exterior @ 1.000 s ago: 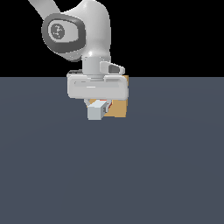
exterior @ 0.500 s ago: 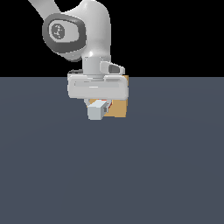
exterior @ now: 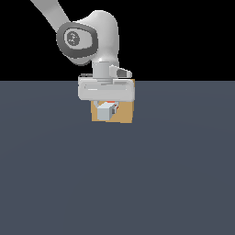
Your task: Insert the peg into the horizontal hole in a box.
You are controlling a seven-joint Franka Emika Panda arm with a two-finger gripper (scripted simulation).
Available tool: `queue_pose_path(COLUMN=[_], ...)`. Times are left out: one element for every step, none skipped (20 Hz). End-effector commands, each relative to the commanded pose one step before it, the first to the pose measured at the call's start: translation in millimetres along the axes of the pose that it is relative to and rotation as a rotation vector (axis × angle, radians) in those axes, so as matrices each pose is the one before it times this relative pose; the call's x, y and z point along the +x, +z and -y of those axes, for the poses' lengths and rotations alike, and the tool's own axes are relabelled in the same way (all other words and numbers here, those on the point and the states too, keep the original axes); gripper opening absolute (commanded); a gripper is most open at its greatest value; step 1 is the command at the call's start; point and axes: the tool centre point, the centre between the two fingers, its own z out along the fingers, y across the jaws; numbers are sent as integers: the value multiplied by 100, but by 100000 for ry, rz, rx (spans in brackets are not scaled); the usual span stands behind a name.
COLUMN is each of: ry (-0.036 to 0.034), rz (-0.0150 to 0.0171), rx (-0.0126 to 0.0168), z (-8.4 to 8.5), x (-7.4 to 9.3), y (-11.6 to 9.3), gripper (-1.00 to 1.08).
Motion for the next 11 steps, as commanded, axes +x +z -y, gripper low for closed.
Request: queue_pose_path(ry=[-104, 0, 0, -7, 0, 0, 0, 0, 0, 0, 0], rz=[-207, 0, 0, -22, 0, 0, 0, 0, 0, 0, 0], rx=[-415, 0, 0, -65, 0, 0, 0, 0, 0, 0, 0], z=[-48, -10, -14, -9, -18, -18, -16, -14, -10, -6, -2], x=[2126, 705, 631, 556, 475, 394, 315, 240, 169, 100, 33], y=[-222, 3, 3, -39, 2, 2, 1, 1, 1, 0, 0], gripper=[-100, -100, -100, -100, -100, -100, -100, -100, -100, -100, -100])
